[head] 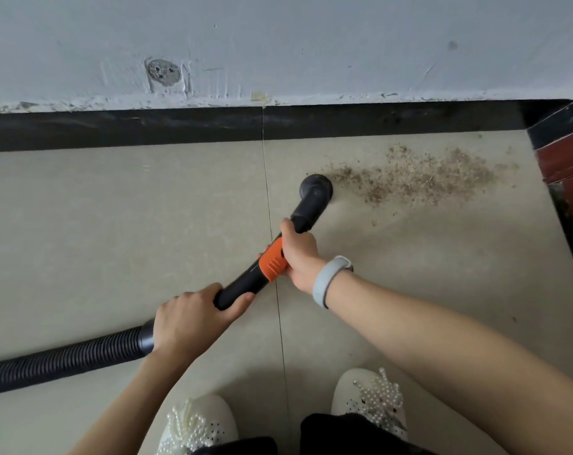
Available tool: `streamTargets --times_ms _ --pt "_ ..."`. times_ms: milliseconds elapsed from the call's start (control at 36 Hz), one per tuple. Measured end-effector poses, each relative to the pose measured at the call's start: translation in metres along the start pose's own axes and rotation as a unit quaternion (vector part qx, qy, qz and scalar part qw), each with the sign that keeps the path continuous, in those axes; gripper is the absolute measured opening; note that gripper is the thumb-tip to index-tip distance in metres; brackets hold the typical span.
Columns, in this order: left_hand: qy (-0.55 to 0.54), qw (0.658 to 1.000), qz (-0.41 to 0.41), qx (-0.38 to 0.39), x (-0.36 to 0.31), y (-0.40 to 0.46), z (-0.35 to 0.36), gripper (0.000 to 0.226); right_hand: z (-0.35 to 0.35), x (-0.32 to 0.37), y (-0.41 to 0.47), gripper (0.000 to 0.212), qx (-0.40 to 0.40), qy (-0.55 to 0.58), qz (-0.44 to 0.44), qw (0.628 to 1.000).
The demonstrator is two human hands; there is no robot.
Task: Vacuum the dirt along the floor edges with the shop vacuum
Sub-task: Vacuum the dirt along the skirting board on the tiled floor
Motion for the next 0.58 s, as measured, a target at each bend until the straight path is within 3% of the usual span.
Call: streamTargets --times_ms 306,444,583 --pt "-0.013 0.999 0.011 0.027 -0.003 0.036 -0.020 0.062 0.006 0.031 0.013 0.039 -0.009 -0.024 -0.017 1.000" --pt "0.008 0.998 0.033 0.048 -0.025 0.037 -0.013 0.060 -0.019 0.022 0.022 0.054 -0.034 -0.018 -0.001 0.999" --pt "0.016 0.997 0.053 0.060 -0.048 0.041 -0.006 0.059 -0.052 0.021 0.032 0.028 -0.042 0.043 0.009 0.998"
Point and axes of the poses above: each hand's wrist, its own y-axis towards the middle knuckle, its own z-axis out of the palm, x = y × z, the point moved 5 cm from there along y, towards the middle knuckle, and after that the axes turned 4 degrees about -y, right-handed, at the moved point
